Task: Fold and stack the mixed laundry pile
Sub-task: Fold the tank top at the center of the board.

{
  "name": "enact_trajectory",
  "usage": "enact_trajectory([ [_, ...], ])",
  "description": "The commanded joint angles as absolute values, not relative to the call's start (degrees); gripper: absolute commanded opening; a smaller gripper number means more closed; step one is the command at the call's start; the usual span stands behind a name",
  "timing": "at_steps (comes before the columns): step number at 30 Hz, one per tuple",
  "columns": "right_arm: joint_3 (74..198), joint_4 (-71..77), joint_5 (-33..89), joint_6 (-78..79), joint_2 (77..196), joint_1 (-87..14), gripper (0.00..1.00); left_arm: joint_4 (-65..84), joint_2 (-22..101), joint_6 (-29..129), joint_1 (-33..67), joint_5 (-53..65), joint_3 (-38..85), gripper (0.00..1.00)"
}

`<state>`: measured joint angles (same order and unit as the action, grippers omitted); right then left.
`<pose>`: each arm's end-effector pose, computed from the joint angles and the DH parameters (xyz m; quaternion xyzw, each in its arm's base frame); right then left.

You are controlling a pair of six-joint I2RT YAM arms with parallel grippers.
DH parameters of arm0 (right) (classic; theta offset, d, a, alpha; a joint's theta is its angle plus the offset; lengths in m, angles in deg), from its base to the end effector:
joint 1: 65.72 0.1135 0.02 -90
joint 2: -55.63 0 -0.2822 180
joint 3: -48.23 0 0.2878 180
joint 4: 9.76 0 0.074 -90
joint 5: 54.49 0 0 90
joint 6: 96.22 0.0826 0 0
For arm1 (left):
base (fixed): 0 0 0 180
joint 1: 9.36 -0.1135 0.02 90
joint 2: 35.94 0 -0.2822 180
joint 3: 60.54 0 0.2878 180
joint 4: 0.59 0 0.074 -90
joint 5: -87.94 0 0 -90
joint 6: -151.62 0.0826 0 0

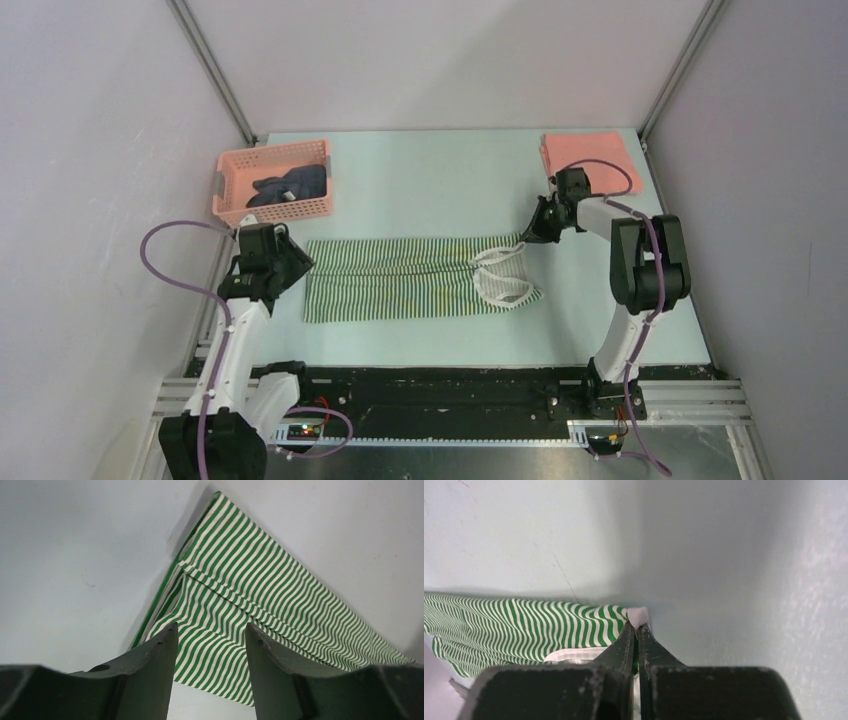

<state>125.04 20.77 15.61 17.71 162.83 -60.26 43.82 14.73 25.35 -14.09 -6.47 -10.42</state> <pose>0.4208 0.0685 0.1049 0.1102 0.9480 0.2245 0.1968 0.2382 0.0261 0.2185 -0.3371 0.8594 -0.0698 0.3780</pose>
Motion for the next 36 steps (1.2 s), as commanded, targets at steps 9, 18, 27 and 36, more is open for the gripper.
enact_trajectory([
  [9, 145.90, 27.85, 17.52, 11.14, 173.58, -59.19, 0.00, 41.22, 19.03, 27.76, -11.99, 2.34, -5.86, 0.57],
  [18, 152.83, 27.33, 17.03, 10.82, 179.59, -58.15, 0.00, 41.17, 22.72, 28.00, -11.68, 1.83, -6.17, 0.57],
  [27, 163.61, 24.37, 16.65, 10.91, 185.95, -59.14, 0.00, 40.67, 23.04, 27.03, -10.64, 1.43, -4.13, 0.58],
  [36, 188.22, 25.73, 13.82, 15.75, 199.90, -60.23, 0.00, 40.64, 27.51, 26.60, -5.46, 1.89, -5.44, 0.58],
])
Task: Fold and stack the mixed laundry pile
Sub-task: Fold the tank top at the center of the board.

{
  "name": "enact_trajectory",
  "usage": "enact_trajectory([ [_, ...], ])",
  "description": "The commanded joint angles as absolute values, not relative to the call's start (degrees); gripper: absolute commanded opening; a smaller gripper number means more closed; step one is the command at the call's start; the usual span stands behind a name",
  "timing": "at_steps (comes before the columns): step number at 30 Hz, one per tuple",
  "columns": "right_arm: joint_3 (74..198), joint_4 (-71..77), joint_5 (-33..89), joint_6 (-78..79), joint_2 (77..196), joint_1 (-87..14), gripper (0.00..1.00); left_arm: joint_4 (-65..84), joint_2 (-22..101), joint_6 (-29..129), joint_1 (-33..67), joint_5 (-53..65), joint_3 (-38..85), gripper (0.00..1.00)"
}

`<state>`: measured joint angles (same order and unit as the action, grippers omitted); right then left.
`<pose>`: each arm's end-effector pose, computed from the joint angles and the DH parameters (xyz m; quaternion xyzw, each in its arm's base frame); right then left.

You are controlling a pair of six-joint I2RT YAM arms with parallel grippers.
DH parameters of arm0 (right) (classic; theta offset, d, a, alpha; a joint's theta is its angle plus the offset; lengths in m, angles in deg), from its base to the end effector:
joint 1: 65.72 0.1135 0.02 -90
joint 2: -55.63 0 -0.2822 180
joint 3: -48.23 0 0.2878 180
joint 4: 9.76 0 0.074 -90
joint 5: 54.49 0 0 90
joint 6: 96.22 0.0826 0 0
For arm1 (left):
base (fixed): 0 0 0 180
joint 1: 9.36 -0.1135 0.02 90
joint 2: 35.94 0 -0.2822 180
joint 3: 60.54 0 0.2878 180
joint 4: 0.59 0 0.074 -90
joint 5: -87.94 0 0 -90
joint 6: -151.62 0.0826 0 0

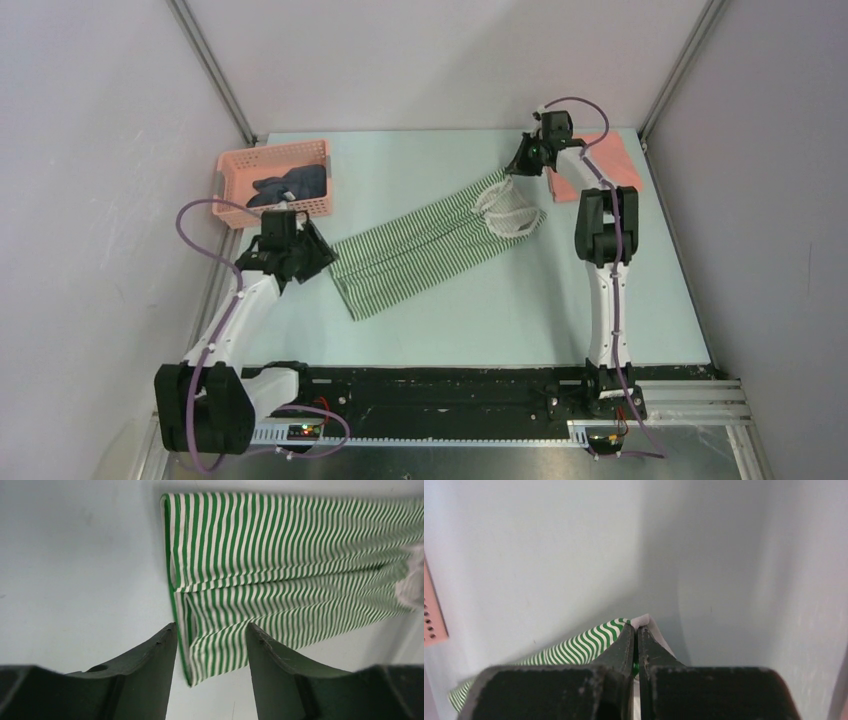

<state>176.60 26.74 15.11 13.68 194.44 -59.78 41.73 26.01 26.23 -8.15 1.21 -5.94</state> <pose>0.6125 0.0927 0.1366 0.0468 0.9166 0.2413 0.3152 0.2738 -0.0105 0.2065 -0.2663 0.8998 -0.1336 0.3187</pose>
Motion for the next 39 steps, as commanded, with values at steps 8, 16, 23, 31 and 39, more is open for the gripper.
enact_trajectory([
  [8, 194.73, 29.22, 14.59, 18.72, 200.77, -60.84, 0.31, 40.62, 28.25, 27.75, -2.69, 1.84, -4.91, 0.58],
  [16, 181.98, 36.59, 22.52, 22.07, 184.59, -60.80, 0.55, 44.40, 29.41, 33.80, -2.96, -0.06, 4.22, 0.61],
  [23, 159.54, 33.29, 23.80, 26.79, 168.62, -57.88, 0.53, 44.16, 32.20, 32.84, -2.40, 7.55, 0.52, 0.61],
  [31, 133.07, 22.91, 24.36, 47.55, 155.47, -46.57, 0.54, 45.70, 27.76, 36.21, -3.18, 1.44, 4.85, 0.62],
  [39, 125.50, 11.95, 24.19, 63.74, 157.42, -26.43, 0.52, 45.89, 26.34, 37.20, -8.13, 2.29, 5.58, 0.62],
])
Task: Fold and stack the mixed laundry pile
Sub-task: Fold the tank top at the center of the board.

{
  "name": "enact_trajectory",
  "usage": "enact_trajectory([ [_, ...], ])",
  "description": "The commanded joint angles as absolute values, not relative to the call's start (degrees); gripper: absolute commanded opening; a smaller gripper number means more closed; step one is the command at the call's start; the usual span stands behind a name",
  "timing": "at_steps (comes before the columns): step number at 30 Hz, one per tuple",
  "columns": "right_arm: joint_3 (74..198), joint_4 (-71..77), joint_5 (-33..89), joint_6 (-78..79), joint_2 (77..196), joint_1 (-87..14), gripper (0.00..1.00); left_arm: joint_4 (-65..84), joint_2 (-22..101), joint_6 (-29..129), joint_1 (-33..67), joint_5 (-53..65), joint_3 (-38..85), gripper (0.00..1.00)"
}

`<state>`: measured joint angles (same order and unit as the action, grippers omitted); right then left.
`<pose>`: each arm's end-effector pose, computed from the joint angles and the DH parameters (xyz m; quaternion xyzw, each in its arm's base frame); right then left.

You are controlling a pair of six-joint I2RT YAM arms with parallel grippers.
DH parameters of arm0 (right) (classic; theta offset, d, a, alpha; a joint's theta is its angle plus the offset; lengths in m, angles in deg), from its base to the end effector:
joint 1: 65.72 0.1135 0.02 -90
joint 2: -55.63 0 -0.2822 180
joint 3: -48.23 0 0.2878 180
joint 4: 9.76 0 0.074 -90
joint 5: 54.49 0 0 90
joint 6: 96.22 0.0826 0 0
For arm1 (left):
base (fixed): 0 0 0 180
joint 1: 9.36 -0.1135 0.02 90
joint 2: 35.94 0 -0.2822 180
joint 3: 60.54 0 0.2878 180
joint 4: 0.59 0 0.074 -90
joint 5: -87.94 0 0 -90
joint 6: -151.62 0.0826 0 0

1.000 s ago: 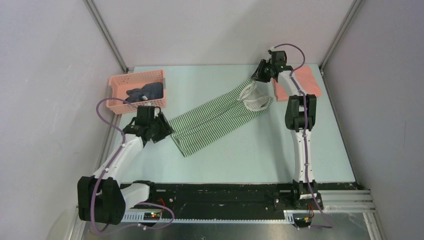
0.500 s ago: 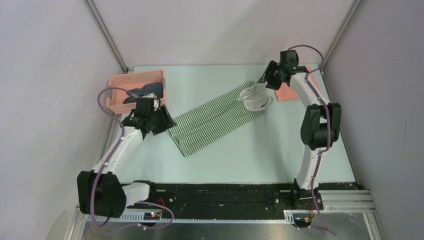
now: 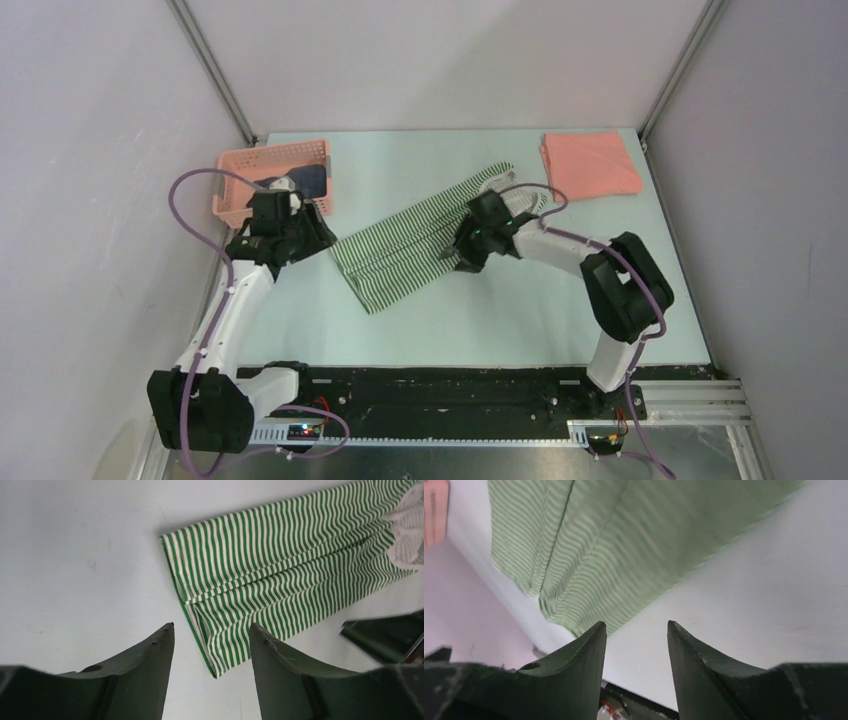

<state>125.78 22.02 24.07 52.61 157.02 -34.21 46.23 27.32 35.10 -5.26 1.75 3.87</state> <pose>0.3550 0.2369 0.1459 0.1959 0.9306 0.2757 0.1398 0.2889 -0.0262 0.2594 -0.1676 0.9104 -0.1293 0.3556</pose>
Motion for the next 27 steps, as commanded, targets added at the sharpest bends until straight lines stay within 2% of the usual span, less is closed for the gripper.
enact_trajectory([
  [1, 125.44, 9.96, 24.05, 65.88, 158.67, -25.20, 0.52, 45.81, 25.97, 37.35, -8.61, 2.83, 5.44, 0.61],
  [11, 125.48, 0.87, 26.27, 78.63, 167.18, -11.27, 0.48, 45.67, 26.72, 36.91, -12.22, 7.18, 5.18, 0.61],
  [22, 126.59, -1.79, 29.36, 87.17, 172.31, -6.58, 0.46, 45.71, 26.23, 36.66, -12.82, 7.96, 4.95, 0.61],
  [24, 127.10, -2.17, 29.43, 87.48, 173.05, -6.02, 0.44, 45.72, 26.10, 36.62, -12.94, 7.95, 4.85, 0.61],
  [27, 127.61, -4.44, 29.13, 86.52, 174.20, -6.02, 0.35, 45.48, 25.92, 36.58, -13.01, 8.38, 4.74, 0.62],
])
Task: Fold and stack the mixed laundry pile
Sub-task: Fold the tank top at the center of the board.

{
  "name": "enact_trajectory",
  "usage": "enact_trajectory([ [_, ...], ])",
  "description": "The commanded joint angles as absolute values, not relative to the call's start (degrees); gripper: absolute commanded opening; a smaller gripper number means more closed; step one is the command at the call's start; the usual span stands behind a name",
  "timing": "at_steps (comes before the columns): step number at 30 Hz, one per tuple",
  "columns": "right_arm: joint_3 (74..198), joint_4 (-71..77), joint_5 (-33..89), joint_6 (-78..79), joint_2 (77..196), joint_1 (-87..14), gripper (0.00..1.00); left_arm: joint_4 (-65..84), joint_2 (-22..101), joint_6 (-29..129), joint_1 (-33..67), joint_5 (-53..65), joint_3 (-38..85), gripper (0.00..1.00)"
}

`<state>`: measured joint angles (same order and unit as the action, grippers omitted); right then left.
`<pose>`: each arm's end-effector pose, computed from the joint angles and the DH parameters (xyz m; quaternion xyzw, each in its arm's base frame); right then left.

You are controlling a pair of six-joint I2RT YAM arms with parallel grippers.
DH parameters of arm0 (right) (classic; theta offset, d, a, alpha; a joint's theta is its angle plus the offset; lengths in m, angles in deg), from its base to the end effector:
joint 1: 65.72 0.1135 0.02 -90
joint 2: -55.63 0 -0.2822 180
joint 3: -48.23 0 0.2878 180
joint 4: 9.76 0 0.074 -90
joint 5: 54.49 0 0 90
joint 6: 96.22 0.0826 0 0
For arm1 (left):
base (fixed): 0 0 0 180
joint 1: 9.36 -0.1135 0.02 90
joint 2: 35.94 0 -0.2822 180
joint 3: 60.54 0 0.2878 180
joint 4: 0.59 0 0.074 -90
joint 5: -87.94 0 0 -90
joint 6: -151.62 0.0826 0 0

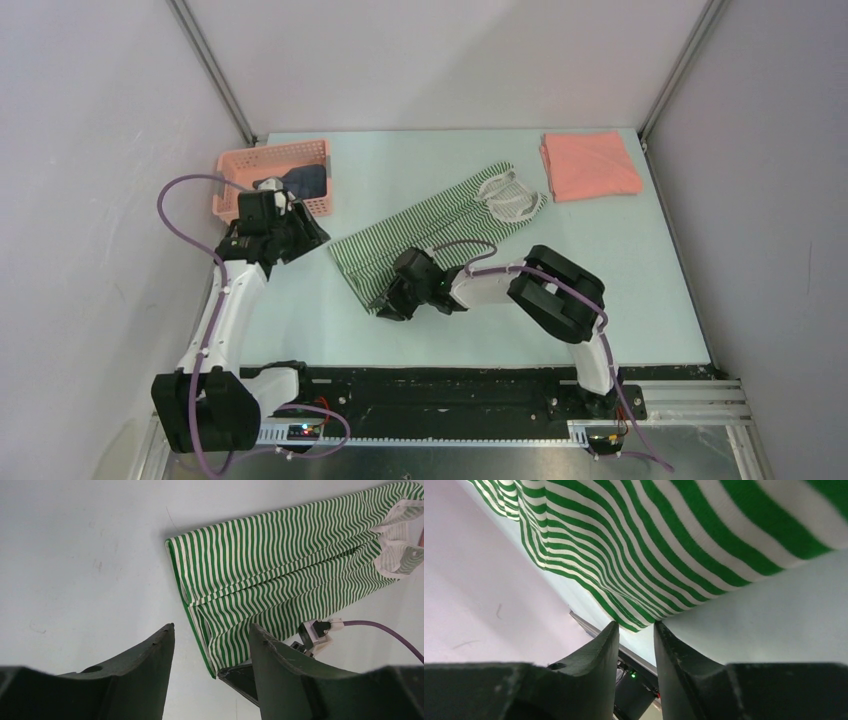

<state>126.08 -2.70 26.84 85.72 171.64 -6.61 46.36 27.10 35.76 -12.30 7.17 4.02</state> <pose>0.2356 0.4180 0.0788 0.2329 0.8925 0.3852 0.0273 0.2892 0.0016 0.2619 -0.1998 0.9009 -0.1481 0.3557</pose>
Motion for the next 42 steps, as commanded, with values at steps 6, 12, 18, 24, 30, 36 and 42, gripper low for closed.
enact_trajectory([
  [6, 128.16, -2.40, 29.20, 81.50, 172.67, -6.72, 0.02, 44.82, 25.24, 36.64, -12.91, 9.11, 4.21, 0.62],
  [12, 125.29, 9.57, 26.50, 72.32, 164.16, -6.36, 0.00, 44.70, 25.97, 37.04, -12.56, 13.48, 3.62, 0.62],
  [18, 107.18, 13.84, 22.20, 67.70, 148.44, -5.95, 0.00, 44.71, 23.95, 34.55, -3.53, 14.01, 0.50, 0.62],
  [24, 89.42, 20.38, 20.71, 66.67, 131.19, -6.93, 0.00, 43.22, 23.14, 28.43, 12.00, 9.03, -6.62, 0.62],
  [30, 80.02, 29.97, 24.35, 67.51, 109.55, -9.16, 0.00, 38.77, 19.42, 20.65, 25.47, 6.22, -15.16, 0.61],
  [36, 77.21, 35.65, 27.11, 68.56, 98.94, -9.69, 0.00, 34.14, 15.40, 13.16, 32.29, 8.07, -22.58, 0.59],
  [42, 75.37, 37.00, 27.72, 70.16, 95.94, -9.50, 0.00, 31.24, 15.12, 9.87, 34.52, 9.09, -26.94, 0.59],
])
